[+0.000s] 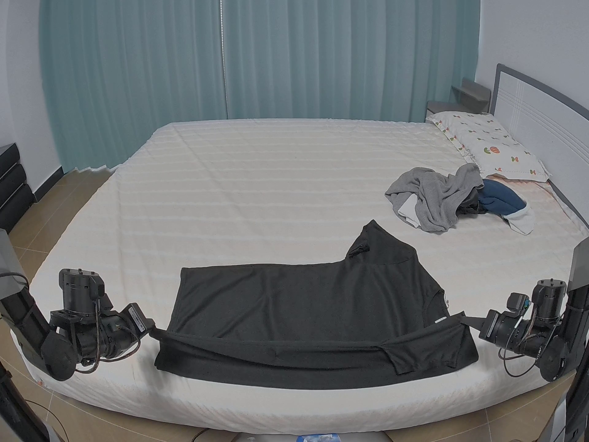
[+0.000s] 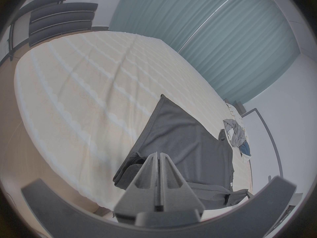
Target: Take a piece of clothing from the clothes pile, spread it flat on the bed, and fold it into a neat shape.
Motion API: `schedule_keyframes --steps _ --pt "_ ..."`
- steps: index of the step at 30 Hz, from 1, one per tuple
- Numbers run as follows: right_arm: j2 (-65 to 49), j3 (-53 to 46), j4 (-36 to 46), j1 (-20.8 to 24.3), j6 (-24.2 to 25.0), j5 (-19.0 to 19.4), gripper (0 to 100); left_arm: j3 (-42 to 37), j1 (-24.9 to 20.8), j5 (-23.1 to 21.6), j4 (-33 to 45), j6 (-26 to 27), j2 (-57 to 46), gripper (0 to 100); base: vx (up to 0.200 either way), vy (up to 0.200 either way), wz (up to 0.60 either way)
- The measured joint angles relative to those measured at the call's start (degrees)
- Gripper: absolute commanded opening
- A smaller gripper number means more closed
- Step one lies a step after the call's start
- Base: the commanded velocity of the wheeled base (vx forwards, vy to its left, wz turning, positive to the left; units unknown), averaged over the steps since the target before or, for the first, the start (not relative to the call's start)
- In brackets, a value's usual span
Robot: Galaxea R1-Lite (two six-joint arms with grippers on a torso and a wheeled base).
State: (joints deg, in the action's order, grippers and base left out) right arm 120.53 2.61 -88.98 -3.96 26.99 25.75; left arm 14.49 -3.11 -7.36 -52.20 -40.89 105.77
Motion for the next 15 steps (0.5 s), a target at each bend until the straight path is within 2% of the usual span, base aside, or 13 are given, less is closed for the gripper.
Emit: schedule_keyframes --steps 8,15 --pt "-5.4 -1.5 0.4 -0.2 1.8 0.0 0 -3.5 0.0 -0.2 0.2 0.3 -4.4 0 0.000 0.000 0.00" --pt "-9.5 -1.6 7.1 -0.3 1.8 -0.1 0 -5.3 0.0 -0.4 0.3 0.5 -6.8 0 0.000 0.000 0.00"
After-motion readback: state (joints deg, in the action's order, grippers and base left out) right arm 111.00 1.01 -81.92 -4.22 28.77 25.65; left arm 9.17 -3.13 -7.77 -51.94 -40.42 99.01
